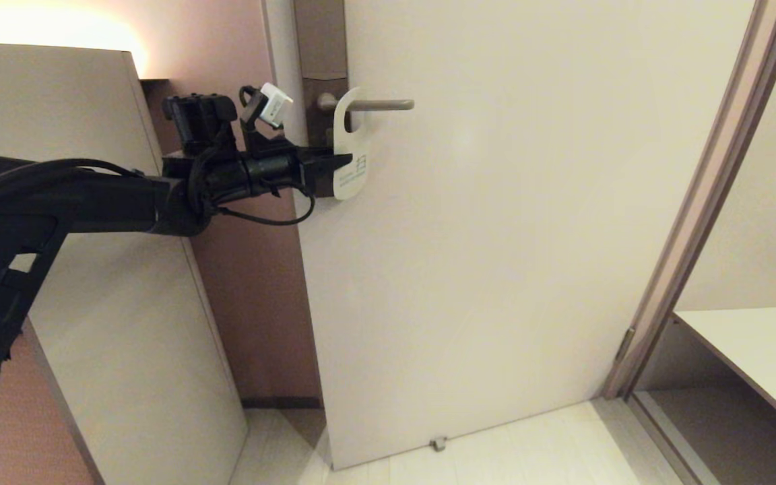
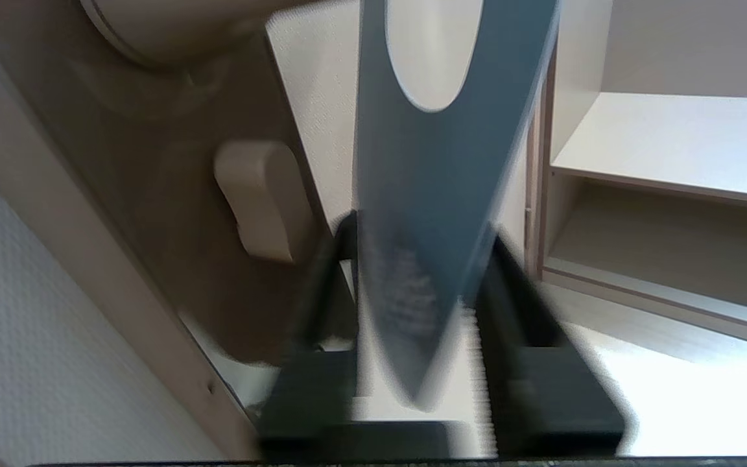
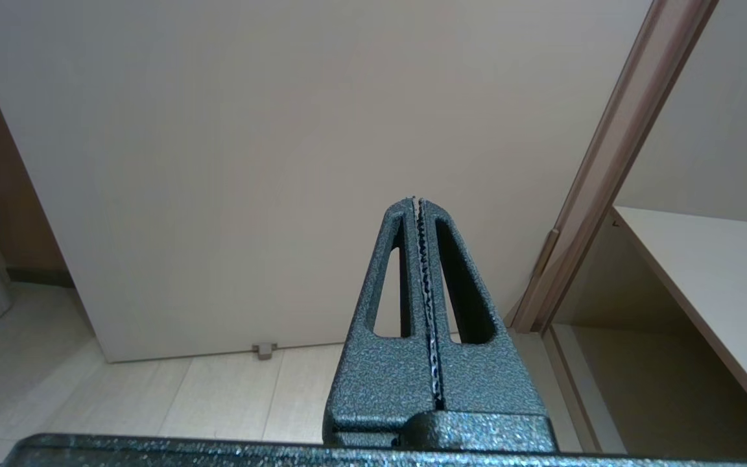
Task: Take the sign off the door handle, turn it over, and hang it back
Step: Take down the sign
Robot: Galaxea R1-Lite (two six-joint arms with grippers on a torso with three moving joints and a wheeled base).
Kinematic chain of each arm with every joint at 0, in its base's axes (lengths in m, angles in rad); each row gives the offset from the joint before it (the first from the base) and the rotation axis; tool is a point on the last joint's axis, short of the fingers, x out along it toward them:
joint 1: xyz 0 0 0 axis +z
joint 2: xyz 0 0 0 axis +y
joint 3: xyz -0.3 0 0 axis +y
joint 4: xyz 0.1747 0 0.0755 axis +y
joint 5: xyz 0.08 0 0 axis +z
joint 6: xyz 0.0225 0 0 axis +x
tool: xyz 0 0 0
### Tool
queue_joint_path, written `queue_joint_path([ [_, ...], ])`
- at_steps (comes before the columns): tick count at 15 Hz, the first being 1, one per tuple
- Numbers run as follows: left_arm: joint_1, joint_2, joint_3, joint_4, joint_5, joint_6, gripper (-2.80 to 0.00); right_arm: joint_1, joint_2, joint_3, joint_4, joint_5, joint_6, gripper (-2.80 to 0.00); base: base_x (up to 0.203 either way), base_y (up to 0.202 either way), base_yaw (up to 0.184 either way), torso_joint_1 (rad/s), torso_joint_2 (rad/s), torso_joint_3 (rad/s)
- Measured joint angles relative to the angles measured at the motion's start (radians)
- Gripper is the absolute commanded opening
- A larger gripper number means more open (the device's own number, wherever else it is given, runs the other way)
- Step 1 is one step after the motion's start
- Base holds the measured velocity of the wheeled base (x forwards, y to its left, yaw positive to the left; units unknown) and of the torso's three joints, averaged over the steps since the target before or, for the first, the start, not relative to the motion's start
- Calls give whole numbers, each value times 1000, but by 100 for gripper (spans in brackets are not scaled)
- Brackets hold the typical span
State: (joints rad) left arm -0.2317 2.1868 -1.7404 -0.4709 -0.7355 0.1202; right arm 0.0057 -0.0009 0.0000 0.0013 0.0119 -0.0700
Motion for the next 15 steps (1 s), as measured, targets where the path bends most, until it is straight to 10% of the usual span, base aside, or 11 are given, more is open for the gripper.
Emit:
queue_joint_path([
  [15, -4, -355, 484, 1, -2, -11, 0, 0, 0, 0, 0, -1, 0, -280, 0, 0, 0, 0, 0, 0],
])
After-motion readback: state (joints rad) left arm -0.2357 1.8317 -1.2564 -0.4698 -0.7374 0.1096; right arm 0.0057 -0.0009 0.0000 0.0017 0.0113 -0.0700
